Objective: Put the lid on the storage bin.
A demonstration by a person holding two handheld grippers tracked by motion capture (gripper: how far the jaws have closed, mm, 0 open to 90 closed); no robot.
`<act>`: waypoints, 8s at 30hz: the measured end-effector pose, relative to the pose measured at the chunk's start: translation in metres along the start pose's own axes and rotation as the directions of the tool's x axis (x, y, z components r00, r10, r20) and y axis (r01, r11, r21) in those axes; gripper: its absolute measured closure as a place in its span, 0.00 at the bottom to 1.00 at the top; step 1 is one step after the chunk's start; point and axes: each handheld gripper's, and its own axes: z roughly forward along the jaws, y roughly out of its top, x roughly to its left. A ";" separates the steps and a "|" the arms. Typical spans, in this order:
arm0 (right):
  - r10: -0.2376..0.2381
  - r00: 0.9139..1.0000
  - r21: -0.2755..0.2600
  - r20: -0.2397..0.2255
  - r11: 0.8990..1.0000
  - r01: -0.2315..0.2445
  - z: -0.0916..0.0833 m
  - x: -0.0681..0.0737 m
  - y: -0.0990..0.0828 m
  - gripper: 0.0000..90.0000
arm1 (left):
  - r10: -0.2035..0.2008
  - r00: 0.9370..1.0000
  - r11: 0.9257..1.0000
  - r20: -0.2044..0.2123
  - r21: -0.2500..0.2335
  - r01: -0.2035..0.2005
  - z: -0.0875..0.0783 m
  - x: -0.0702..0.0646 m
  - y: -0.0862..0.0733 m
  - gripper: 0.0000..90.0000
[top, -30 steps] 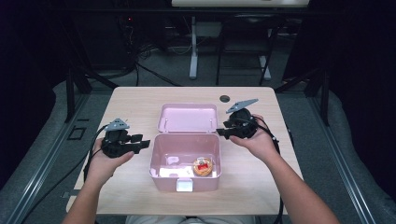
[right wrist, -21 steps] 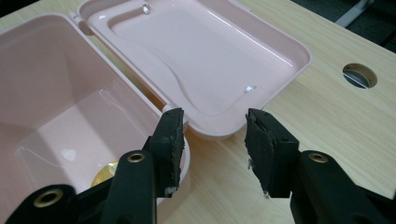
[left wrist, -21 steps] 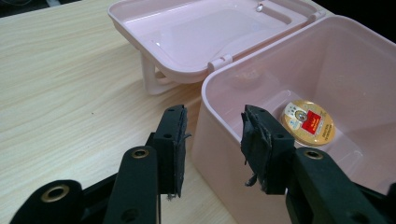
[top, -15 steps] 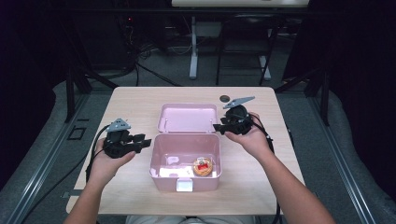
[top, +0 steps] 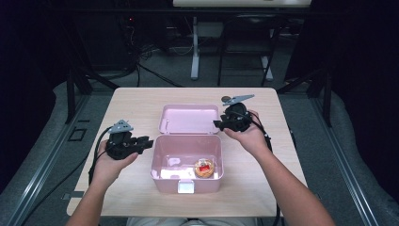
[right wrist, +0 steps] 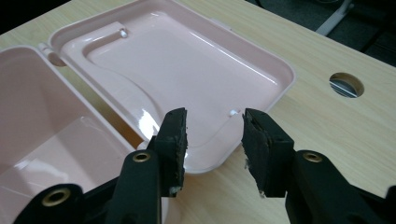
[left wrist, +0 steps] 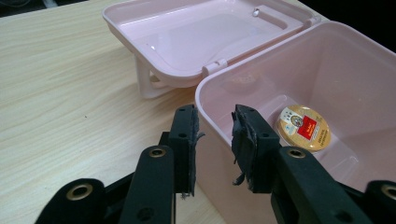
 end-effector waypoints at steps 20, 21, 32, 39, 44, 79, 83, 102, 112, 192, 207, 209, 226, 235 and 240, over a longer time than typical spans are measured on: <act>0.052 0.998 -0.017 0.039 0.999 -0.052 0.017 -0.012 0.000 0.65 | 0.024 1.000 0.999 0.000 0.031 -0.024 0.012 -0.007 -0.002 0.86; 0.053 0.998 -0.013 0.041 0.999 -0.053 0.017 -0.012 0.000 0.65 | 0.026 1.000 0.999 -0.001 0.036 -0.026 0.013 -0.008 -0.002 0.86; 0.100 0.993 0.004 0.069 0.995 -0.100 0.031 -0.020 0.001 0.65 | 0.032 1.000 0.999 0.001 0.045 -0.032 0.015 -0.009 -0.002 0.87; 0.135 0.986 0.011 0.096 0.991 -0.137 0.041 -0.027 0.003 0.65 | 0.033 0.999 0.999 -0.003 0.042 -0.033 0.015 -0.010 -0.003 0.88; 0.138 0.984 0.017 0.112 0.990 -0.141 0.048 -0.028 0.007 0.65 | 0.036 0.999 0.999 -0.007 0.040 -0.036 0.015 -0.011 -0.003 0.88; 0.287 0.942 0.028 0.176 0.955 -0.297 0.092 -0.044 0.006 0.71 | 0.036 0.999 0.999 -0.006 0.037 -0.036 0.015 -0.011 -0.003 0.89; 0.287 0.941 0.033 0.181 0.954 -0.297 0.096 -0.043 0.006 0.73 | 0.033 0.999 0.999 -0.006 0.036 -0.033 0.015 -0.011 -0.003 0.89; 0.359 0.918 0.041 0.171 0.928 -0.370 0.099 -0.045 0.009 0.82 | 0.029 1.000 0.999 -0.002 0.036 -0.029 0.014 -0.010 -0.004 0.89; 0.361 0.915 0.027 0.182 0.928 -0.371 0.096 -0.043 0.011 0.84 | 0.029 1.000 0.999 -0.005 0.034 -0.029 0.015 -0.011 -0.004 0.89; 0.273 0.946 -0.215 0.177 0.948 -0.234 0.010 -0.006 0.030 0.95 | 0.032 0.999 0.999 -0.013 0.041 -0.031 0.014 -0.012 -0.003 0.89; 0.226 0.956 -0.312 0.187 0.937 -0.160 -0.014 0.010 0.017 0.96 | 0.032 0.999 0.999 -0.018 0.038 -0.031 0.015 -0.012 -0.003 0.89; 0.221 0.958 -0.320 0.184 0.935 -0.155 -0.016 0.012 0.015 0.96 | 0.032 0.999 0.999 -0.019 0.038 -0.031 0.015 -0.013 -0.003 0.89; 0.152 0.967 -0.402 0.202 0.914 -0.059 -0.031 0.027 -0.001 0.96 | 0.041 0.999 0.998 -0.021 0.047 -0.040 0.013 -0.016 -0.003 0.90; 0.170 0.968 -0.412 0.184 0.908 -0.081 -0.032 0.027 -0.002 0.97 | 0.045 0.998 0.999 -0.031 0.025 -0.044 0.011 -0.013 0.003 0.86; 0.175 0.969 -0.417 0.175 0.905 -0.088 -0.033 0.027 -0.003 0.97 | 0.031 0.998 1.000 -0.049 -0.006 -0.031 0.005 -0.007 0.008 0.83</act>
